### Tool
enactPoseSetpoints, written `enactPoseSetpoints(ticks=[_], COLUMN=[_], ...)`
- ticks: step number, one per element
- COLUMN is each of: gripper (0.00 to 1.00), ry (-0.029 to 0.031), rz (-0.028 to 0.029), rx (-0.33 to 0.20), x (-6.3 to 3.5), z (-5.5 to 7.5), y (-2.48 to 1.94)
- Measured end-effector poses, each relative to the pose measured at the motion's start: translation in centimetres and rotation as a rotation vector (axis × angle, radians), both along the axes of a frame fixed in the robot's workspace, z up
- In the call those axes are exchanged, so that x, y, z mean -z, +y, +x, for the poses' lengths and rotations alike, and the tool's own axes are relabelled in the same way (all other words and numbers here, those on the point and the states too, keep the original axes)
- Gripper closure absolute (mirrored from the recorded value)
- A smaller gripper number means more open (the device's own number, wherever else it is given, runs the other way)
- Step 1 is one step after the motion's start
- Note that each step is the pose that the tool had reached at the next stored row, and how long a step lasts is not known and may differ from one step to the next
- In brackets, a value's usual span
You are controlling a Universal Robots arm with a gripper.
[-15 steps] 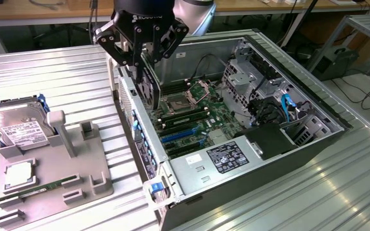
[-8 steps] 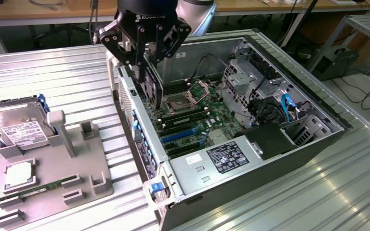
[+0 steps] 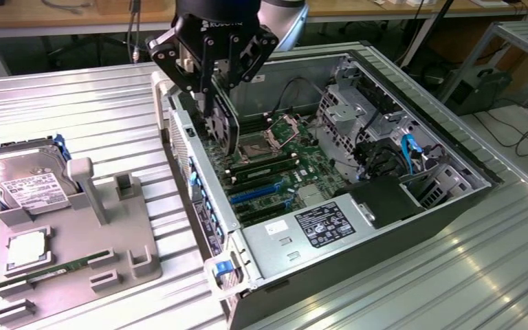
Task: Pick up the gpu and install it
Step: 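Pick up the gpu and move the gpu toward the slot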
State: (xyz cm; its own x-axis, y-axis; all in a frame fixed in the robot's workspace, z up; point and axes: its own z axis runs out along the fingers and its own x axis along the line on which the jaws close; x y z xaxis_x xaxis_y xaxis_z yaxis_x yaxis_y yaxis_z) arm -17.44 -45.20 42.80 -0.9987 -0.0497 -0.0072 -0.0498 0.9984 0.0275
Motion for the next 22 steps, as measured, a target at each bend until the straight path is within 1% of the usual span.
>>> enactPoseSetpoints(ticks=[22], gripper=[0.73], ry=[0.0], rz=[0.0], rx=[-0.014], x=[0.0], z=[1.8], y=[0.0])
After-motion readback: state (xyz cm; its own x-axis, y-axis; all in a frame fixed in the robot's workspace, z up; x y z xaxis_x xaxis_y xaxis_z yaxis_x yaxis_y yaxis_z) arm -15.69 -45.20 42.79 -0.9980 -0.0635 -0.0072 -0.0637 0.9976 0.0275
